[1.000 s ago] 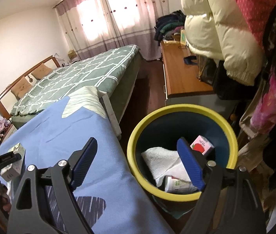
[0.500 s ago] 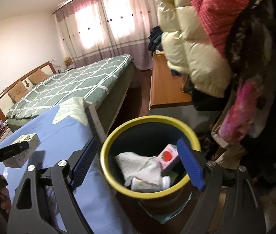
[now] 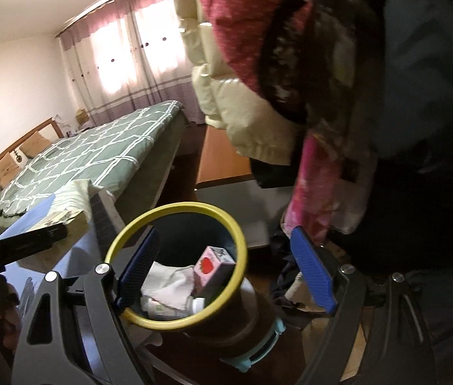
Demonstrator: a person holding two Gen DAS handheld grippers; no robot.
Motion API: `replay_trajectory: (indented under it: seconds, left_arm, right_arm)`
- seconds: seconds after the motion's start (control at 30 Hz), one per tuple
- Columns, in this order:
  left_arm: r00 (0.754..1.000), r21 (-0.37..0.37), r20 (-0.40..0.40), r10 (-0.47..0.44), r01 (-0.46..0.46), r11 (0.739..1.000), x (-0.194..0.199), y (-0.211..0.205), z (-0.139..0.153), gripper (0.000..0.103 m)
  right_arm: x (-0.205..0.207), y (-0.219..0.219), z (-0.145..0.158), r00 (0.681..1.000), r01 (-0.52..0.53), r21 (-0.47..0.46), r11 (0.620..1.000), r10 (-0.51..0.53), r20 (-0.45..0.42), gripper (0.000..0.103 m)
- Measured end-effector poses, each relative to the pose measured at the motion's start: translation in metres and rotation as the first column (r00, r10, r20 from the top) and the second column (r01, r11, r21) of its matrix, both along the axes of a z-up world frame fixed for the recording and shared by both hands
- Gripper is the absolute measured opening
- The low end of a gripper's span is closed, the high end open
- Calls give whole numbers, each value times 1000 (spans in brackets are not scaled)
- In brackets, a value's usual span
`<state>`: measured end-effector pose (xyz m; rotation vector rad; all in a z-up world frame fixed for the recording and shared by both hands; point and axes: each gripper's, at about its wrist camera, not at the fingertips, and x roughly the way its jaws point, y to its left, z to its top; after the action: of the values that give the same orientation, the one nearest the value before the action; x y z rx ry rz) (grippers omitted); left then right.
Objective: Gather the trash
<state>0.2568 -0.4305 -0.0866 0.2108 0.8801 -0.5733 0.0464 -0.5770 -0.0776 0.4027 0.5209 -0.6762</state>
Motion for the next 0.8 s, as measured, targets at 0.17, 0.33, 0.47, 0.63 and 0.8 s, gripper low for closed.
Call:
replay_trajectory:
  seconds: [0.17, 0.33, 0.47, 0.63, 0.8]
  left_arm:
    - [997, 8, -32, -74, 74, 997, -10, -50, -11, 74]
    - [997, 19, -40, -70, 71, 997, -7, -68, -22, 88]
    - [997, -12, -39, -70, 70, 998, -7, -45, -12, 88]
    - [998, -36, 24, -62, 63, 997, -18, 3, 11, 95]
    - [988, -45, 150, -25, 32, 999, -44, 66, 40, 98]
  right_arm:
    - [-7, -9, -3, 1000, 19, 7, 1000, -19, -1, 79]
    - [-15, -14, -1, 999, 35, 5, 999, -35, 10, 79]
    - [-21, -12, 2, 999, 31, 8, 999, -32, 18, 79]
    - [-17, -2, 4, 1000, -9, 10, 1000, 9, 16, 79]
    - [-9, 17, 10, 997, -72, -4, 997, 72, 12, 80]
